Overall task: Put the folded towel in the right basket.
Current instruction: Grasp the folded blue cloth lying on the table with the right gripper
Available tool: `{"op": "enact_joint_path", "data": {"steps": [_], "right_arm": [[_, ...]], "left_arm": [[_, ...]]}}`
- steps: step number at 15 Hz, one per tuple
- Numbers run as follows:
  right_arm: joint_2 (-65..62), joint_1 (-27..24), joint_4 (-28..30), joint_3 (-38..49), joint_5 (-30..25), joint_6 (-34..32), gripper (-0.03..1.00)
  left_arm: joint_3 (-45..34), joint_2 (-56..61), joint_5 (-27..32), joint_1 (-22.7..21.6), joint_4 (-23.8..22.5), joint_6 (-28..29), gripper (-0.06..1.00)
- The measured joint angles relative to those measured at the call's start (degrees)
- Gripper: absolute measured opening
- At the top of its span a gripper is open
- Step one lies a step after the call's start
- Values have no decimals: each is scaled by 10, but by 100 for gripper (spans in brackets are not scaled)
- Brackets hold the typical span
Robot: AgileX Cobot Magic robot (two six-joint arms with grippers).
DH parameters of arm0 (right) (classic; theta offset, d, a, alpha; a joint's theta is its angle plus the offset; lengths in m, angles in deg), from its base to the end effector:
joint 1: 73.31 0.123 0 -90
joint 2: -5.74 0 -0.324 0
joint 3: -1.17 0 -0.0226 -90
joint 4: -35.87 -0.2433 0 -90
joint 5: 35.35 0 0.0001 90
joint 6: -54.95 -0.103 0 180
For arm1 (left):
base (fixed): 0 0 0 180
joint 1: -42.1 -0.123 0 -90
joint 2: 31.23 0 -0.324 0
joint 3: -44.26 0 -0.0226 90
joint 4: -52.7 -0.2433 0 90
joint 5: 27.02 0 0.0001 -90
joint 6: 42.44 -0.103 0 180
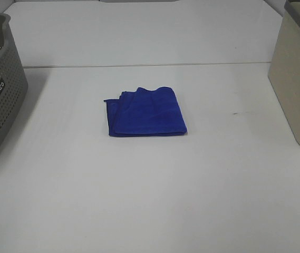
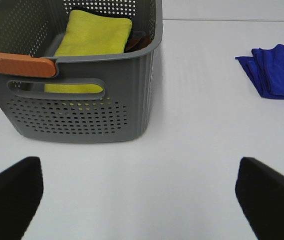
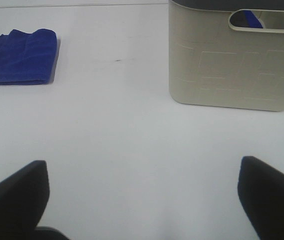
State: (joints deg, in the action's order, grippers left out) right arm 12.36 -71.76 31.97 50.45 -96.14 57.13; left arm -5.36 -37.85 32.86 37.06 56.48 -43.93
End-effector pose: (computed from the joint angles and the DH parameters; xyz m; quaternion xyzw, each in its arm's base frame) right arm -0.0413 0.0050 0.2693 -0.0291 0.8502 0.0311 0.5247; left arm -0.0391 -0.0094 0.2691 -0.0252 0.8478 -0.0028 0.5298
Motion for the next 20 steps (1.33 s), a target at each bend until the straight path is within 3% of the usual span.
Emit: {"op": "enact_joint_path", "data": {"steps": [9, 15, 18, 20], "right_arm": [[49, 0, -14, -11, -3, 1, 98], [531, 0, -92, -317, -53, -14, 98], [672, 0, -122, -421, -47, -9, 98], [805, 22, -179, -501, -21, 18, 96]], "left_arm": [[0, 0, 0, 0, 0, 0, 97], [0, 0, 0, 0, 0, 0, 97], [0, 0, 0, 0, 0, 0, 97], [0, 0, 0, 0, 0, 0, 97]]}}
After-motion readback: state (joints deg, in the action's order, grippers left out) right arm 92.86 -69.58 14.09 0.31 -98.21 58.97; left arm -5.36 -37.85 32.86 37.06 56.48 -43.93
